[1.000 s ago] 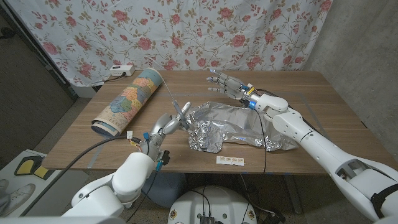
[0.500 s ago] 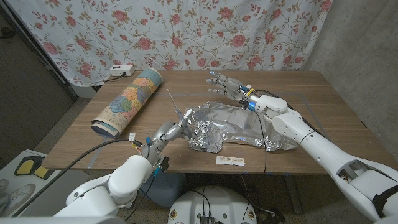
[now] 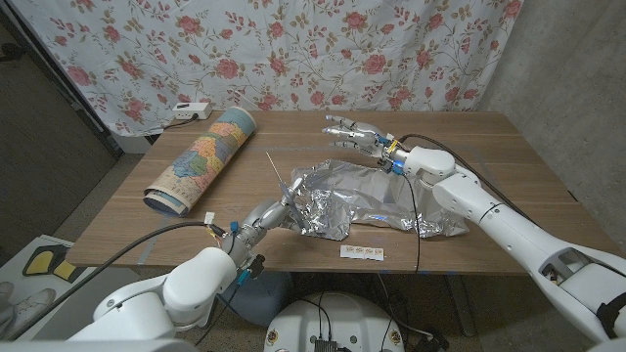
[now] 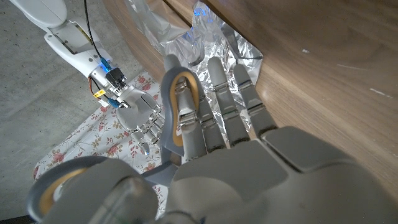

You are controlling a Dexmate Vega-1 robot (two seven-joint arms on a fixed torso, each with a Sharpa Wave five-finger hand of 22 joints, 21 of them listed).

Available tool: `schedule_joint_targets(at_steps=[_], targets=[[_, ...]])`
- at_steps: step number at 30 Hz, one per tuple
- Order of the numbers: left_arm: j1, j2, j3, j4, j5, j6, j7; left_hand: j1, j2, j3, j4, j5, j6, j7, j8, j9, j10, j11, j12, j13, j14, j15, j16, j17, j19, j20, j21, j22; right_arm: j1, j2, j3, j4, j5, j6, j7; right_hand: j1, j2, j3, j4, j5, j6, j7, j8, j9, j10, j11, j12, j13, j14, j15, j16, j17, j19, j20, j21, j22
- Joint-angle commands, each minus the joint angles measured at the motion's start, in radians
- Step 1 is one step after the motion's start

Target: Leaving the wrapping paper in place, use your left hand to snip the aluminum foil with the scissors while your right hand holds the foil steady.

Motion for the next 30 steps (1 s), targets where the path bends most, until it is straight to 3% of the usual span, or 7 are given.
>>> schedule_joint_targets(at_steps=[1, 5, 8, 12, 15, 22, 30], targets=[[0.002, 0.052, -0.005, -0.024, -0.057, 0.032, -0.031, -0.027, -0.014, -0.014, 0.017, 0.014, -0.095, 0.095, -0.009, 0.007, 0.051, 0.065, 0.063, 0.017, -0.013, 0.002, -0.001, 0.005, -0.004, 0.002, -0.009, 0.0, 0.035, -0.082, -0.039, -0.051, -0.169, 0.05, 0.006, 0.022, -0.005, 0.005, -0.015, -0.002, -0.01, -0.011, 0.002, -0.001, -0.011, -0.017, -0.023, -0.01, -0.029, -0.016, -0.013, -0.01, -0.013, -0.006, -0.005, 0.001], [0.009, 0.063, -0.011, -0.034, -0.067, 0.041, -0.025, -0.031, -0.014, -0.013, 0.011, 0.025, -0.098, 0.095, -0.013, 0.013, 0.048, 0.063, 0.057, 0.008, -0.019, 0.003, -0.005, -0.002, -0.008, 0.003, -0.013, -0.003, 0.047, -0.102, -0.044, -0.067, -0.2, 0.045, 0.019, 0.026, -0.012, 0.005, -0.018, -0.002, -0.022, -0.013, -0.002, -0.001, -0.03, -0.023, -0.045, -0.022, -0.047, -0.002, -0.019, -0.02, -0.033, 0.002, -0.01, 0.0], [0.01, 0.071, -0.011, -0.036, -0.077, 0.042, -0.028, -0.034, -0.014, -0.013, 0.008, 0.03, -0.098, 0.094, -0.015, 0.014, 0.051, 0.064, 0.058, 0.007, -0.021, 0.003, -0.004, -0.002, -0.01, 0.003, -0.015, -0.003, 0.05, -0.112, -0.045, -0.081, -0.215, 0.035, 0.018, 0.041, -0.008, 0.013, -0.023, 0.0, -0.024, -0.019, -0.002, -0.001, -0.032, -0.052, -0.06, -0.032, -0.052, -0.002, -0.019, -0.03, -0.038, -0.002, -0.008, 0.0], [0.0, 0.085, 0.004, -0.038, -0.076, 0.042, -0.031, -0.037, -0.014, -0.013, 0.005, 0.035, -0.098, 0.093, -0.017, 0.015, 0.05, 0.062, 0.06, 0.012, -0.021, 0.001, -0.004, -0.003, -0.012, 0.003, -0.016, -0.003, 0.052, -0.124, -0.049, -0.1, -0.251, 0.03, 0.006, 0.068, 0.002, 0.029, -0.03, -0.001, -0.014, -0.039, 0.003, -0.001, 0.003, -0.069, -0.069, -0.049, -0.031, -0.03, -0.008, -0.043, -0.034, -0.012, -0.003, 0.0], [0.003, 0.083, 0.004, -0.038, -0.088, 0.039, -0.026, -0.039, -0.013, -0.012, 0.002, 0.039, -0.099, 0.091, -0.019, 0.018, 0.041, 0.059, 0.056, 0.01, -0.023, 0.0, -0.006, -0.008, -0.013, 0.003, -0.017, -0.002, 0.053, -0.125, -0.053, -0.104, -0.263, 0.029, 0.01, 0.078, 0.008, 0.036, -0.032, -0.001, -0.013, -0.045, 0.003, -0.001, 0.01, -0.072, -0.072, -0.053, -0.029, -0.035, -0.006, -0.045, -0.029, -0.02, -0.001, -0.001], [-0.002, 0.092, 0.011, -0.035, -0.112, 0.039, -0.028, -0.04, -0.013, -0.012, -0.004, 0.047, -0.103, 0.091, -0.026, 0.019, 0.04, 0.06, 0.055, 0.008, -0.027, 0.003, -0.008, -0.013, -0.014, 0.004, -0.018, -0.001, 0.069, -0.131, -0.079, -0.12, -0.33, 0.024, 0.018, 0.155, 0.034, 0.078, -0.046, 0.006, 0.004, -0.079, 0.01, -0.002, 0.032, -0.078, -0.096, -0.076, -0.028, -0.069, -0.005, -0.064, -0.019, -0.043, 0.001, -0.001], [-0.001, 0.106, 0.008, -0.032, -0.13, 0.029, -0.025, -0.042, -0.013, -0.012, -0.01, 0.055, -0.101, 0.087, -0.034, 0.015, 0.043, 0.06, 0.049, -0.005, -0.023, 0.0, -0.01, -0.024, -0.011, 0.004, -0.02, -0.003, 0.083, -0.131, -0.103, -0.131, -0.38, 0.024, 0.036, 0.174, 0.036, 0.087, -0.045, 0.007, 0.006, -0.087, 0.008, -0.002, 0.041, -0.079, -0.105, -0.086, -0.034, -0.076, -0.008, -0.072, -0.021, -0.051, -0.001, -0.001]])
